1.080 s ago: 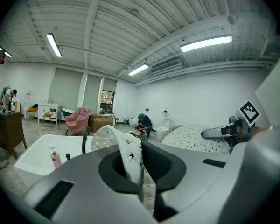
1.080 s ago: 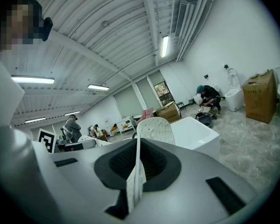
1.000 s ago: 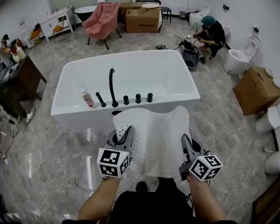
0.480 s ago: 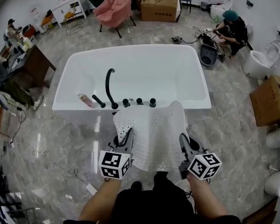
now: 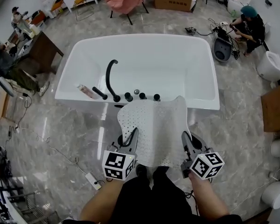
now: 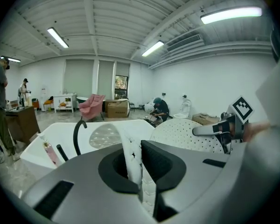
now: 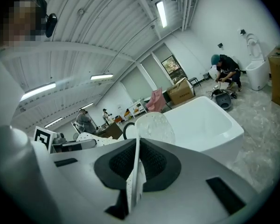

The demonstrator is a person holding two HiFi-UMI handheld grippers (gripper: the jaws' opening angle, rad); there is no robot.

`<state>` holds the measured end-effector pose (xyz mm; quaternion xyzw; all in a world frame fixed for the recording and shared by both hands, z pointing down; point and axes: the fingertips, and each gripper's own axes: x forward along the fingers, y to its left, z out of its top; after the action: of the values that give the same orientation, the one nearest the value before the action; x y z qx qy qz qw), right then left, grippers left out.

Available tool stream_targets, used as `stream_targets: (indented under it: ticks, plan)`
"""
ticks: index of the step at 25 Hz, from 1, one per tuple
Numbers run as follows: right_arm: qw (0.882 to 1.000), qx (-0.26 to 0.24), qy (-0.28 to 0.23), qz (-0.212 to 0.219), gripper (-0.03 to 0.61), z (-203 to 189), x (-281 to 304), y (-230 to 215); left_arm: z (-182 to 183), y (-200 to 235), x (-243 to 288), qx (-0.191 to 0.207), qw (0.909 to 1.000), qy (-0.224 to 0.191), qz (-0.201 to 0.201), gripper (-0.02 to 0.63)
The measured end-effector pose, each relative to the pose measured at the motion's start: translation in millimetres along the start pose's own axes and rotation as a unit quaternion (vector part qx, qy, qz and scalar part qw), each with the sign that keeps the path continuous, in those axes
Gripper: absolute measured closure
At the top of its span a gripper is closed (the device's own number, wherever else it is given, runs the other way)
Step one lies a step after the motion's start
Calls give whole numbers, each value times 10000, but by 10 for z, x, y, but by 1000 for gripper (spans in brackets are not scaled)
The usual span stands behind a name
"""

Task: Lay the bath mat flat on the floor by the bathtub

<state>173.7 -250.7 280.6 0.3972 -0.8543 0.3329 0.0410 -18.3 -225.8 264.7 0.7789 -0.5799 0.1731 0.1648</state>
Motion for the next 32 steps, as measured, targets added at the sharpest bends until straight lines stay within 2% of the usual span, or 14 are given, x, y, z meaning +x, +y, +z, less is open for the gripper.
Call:
stream_targets:
  ticks: [6,17,25,32]
  plan:
    - [9994,-4,227,-263,557,-272,-27,106,-254,169,-90,-195,9997,22,-132,592]
    - [9938,116,442,-1016,557,-900,-109,356,-1005,586,-486,-457,9975,211,-489,592]
    - [9919,169,778,-991,557,-1338,-173,509,-1347,609,-614,-451,9969,356,-530,592]
    - [9900,228,1002,-965,557,-1846,-34,100,-1797,567,-326,-361,9969,529,-447,592]
